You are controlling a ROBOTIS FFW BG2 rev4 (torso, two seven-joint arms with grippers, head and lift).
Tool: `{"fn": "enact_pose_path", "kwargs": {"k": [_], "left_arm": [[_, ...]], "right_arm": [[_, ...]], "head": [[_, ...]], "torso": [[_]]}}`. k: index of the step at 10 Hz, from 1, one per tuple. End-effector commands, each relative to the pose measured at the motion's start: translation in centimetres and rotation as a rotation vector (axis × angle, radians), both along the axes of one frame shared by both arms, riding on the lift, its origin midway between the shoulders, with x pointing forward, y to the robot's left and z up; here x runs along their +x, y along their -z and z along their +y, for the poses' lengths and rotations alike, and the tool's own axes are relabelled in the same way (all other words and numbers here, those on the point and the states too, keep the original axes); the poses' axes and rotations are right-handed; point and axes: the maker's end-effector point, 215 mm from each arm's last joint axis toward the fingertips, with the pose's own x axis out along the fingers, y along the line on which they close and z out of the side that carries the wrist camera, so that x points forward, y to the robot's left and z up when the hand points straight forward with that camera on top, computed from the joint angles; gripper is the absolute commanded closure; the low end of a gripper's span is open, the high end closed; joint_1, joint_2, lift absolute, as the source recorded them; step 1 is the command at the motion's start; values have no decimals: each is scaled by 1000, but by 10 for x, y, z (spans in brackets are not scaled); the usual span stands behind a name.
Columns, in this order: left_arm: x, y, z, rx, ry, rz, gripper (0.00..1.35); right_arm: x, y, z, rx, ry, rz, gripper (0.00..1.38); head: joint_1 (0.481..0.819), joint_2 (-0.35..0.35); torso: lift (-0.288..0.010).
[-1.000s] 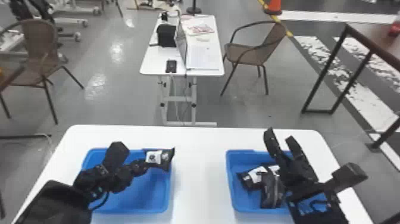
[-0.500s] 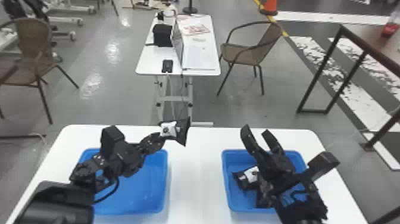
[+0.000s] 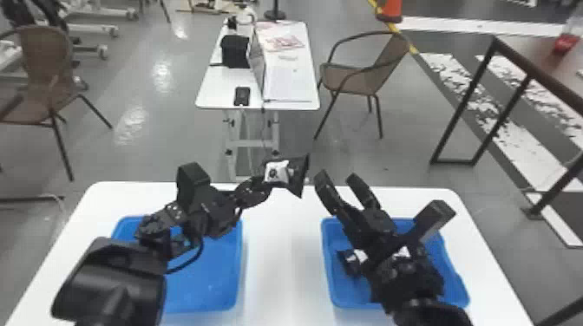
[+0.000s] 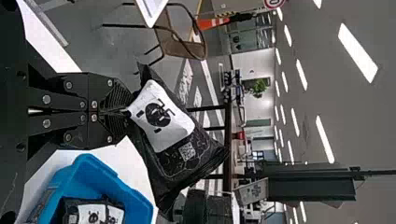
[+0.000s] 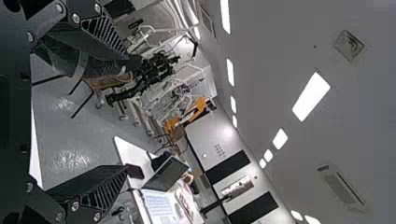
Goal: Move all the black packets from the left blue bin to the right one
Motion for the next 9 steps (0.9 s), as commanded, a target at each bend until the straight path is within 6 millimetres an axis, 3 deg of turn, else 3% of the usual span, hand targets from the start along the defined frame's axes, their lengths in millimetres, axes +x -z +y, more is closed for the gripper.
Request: {"fn": "enact_pose_path", "kwargs": {"k": [1,5,7,8,9], "left_arm": [[2,-1,-5,-10,8,5,1208],[0,2,-24,-21,48,23,1207],[-3,-5,-33,-58,62,26,1208],[-4,-9,-39,-68,78,25,1208],[-8,-10,-47,-86,94,34,1208]], "right_arm": [[2,-5,20,3,-43,-4,165],[3,-22,57,-5,-121,-35,127],[7,-14,66,-20,-140,-16,151],[12,-8,69,-47,-148,-4,338],[19,-6,67,-70,-135,10,786]], "head": [[695,-86],[695,-57],[695,-51],[695,-48],[695,-51]], "torso": [[0],[0],[0],[0],[0]]}}
